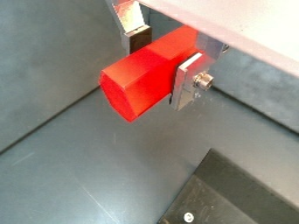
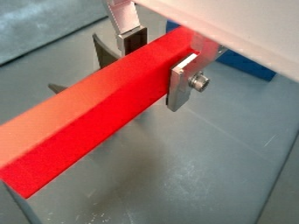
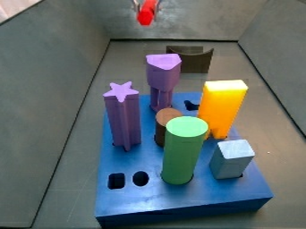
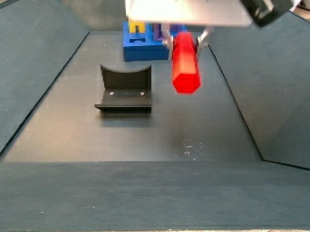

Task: Pick up the hexagon object. Move up. Place the hexagon object on the fixture. Regrasp the hexagon object. Move to above the board. Insert the hexagon object.
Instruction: Place the hexagon object on the fixture.

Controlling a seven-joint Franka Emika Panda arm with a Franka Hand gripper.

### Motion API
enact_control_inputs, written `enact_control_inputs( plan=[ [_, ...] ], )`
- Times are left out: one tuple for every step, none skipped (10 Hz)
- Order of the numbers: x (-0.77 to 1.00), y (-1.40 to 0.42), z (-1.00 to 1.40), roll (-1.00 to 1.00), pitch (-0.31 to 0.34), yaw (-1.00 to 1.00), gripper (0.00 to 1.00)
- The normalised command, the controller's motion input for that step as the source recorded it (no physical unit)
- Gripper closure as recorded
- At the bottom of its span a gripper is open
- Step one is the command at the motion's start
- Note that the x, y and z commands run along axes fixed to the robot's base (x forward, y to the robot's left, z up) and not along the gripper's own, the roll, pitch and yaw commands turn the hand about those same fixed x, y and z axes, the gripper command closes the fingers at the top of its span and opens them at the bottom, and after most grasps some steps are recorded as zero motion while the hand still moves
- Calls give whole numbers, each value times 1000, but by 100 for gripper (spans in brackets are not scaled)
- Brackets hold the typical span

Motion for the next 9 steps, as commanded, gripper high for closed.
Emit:
enact_control_inputs(
  plan=[
    [-10, -6, 715, -22, 39, 7, 100],
    [-6, -5, 574, -25, 47, 8, 100],
    [6, -3, 387, -29, 57, 8, 100],
    [14, -1, 249, -32, 66, 9, 100],
    [1000, -183, -76, 28, 82, 213, 100],
    [1000, -179, -135, 27, 90, 206, 100],
    [1000, -152, -124, 32, 82, 161, 100],
    [1000, -125, -101, 40, 68, 98, 100],
    [1000, -105, -87, 46, 66, 60, 100]
  ],
)
